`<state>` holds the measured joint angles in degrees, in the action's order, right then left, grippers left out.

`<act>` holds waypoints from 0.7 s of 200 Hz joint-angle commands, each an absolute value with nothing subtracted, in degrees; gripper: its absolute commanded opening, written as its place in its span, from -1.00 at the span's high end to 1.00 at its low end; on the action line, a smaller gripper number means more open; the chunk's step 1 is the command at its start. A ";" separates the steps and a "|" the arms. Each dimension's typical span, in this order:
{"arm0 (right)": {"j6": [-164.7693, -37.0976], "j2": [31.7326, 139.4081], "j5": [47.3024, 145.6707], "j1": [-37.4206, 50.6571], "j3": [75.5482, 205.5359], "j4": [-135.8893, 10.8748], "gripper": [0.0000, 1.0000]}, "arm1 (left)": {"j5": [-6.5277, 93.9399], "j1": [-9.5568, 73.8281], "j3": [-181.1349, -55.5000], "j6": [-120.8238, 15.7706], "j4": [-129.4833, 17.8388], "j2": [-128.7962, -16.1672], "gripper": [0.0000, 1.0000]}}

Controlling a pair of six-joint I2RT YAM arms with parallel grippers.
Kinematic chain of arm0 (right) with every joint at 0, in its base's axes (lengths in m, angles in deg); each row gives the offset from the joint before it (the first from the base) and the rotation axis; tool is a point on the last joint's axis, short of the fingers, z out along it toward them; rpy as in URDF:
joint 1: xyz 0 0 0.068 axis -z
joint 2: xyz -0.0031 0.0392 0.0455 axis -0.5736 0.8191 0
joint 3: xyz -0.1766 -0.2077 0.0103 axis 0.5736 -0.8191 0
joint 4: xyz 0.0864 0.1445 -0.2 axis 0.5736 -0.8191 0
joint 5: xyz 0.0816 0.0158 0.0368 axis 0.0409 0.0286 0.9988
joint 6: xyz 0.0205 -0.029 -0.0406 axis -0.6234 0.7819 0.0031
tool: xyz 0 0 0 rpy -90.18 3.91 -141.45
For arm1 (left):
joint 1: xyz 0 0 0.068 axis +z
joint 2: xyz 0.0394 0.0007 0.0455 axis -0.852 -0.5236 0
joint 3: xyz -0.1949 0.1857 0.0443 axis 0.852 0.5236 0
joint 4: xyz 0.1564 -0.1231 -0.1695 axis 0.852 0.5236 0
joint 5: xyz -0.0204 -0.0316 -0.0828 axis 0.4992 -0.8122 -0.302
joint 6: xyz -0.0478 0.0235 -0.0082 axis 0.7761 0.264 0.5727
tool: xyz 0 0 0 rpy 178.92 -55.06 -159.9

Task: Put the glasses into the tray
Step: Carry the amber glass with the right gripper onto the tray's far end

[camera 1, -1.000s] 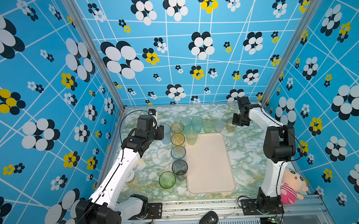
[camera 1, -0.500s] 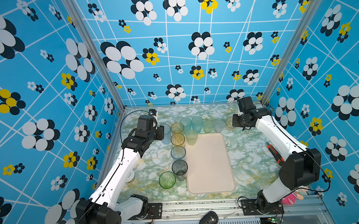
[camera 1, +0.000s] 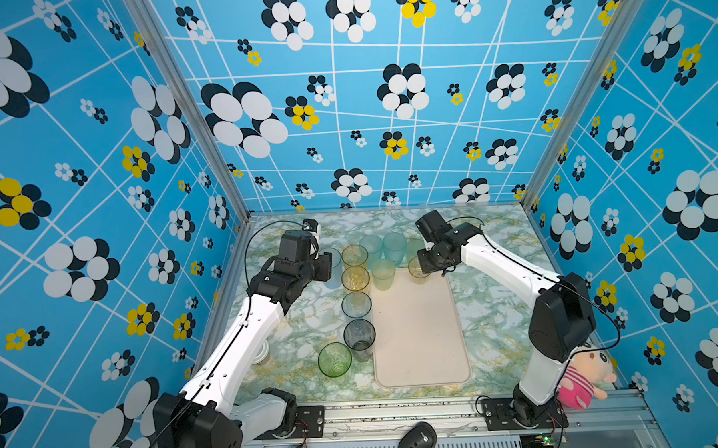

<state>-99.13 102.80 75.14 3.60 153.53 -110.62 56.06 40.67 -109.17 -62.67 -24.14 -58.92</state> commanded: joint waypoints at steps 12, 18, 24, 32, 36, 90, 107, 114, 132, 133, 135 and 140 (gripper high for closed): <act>-100.26 106.05 75.94 2.94 158.30 -112.06 1.00 | 56.33 40.42 -110.56 -62.72 -23.13 -58.63 -0.22; -100.27 106.54 76.16 2.84 158.65 -112.05 1.00 | 56.26 40.41 -110.61 -62.80 -23.13 -58.75 -0.22; -100.31 106.95 76.38 2.84 158.88 -111.97 1.00 | 56.32 40.44 -110.65 -62.82 -23.13 -58.74 -0.22; -100.36 107.39 76.48 2.84 159.08 -111.75 1.00 | 56.24 40.45 -110.72 -62.81 -23.04 -58.83 -0.22; -100.43 107.57 76.58 2.83 159.17 -111.66 1.00 | 56.25 40.41 -110.74 -62.82 -23.04 -58.81 -0.21; -101.50 109.95 78.03 2.84 159.48 -110.08 1.00 | 56.15 40.43 -111.35 -63.07 -22.60 -59.25 -0.22; -101.82 110.50 78.66 2.83 159.53 -109.60 1.00 | 56.23 40.47 -111.44 -63.24 -22.44 -59.25 -0.22; -101.86 110.74 78.86 2.83 159.53 -109.47 1.00 | 56.20 40.47 -111.43 -63.33 -22.42 -59.29 -0.22; -102.05 111.27 79.18 2.83 159.68 -109.06 1.00 | 56.24 40.41 -111.53 -63.33 -22.33 -59.33 -0.22; -102.09 111.30 79.20 2.83 159.69 -109.02 1.00 | 56.20 40.41 -111.53 -63.33 -22.33 -59.33 -0.23; -102.12 111.32 79.16 2.83 159.74 -108.98 1.00 | 56.21 40.41 -111.51 -63.33 -22.33 -59.33 -0.23; -102.13 111.48 79.23 2.83 159.78 -108.90 1.00 | 56.12 40.44 -111.52 -63.33 -22.31 -59.35 -0.23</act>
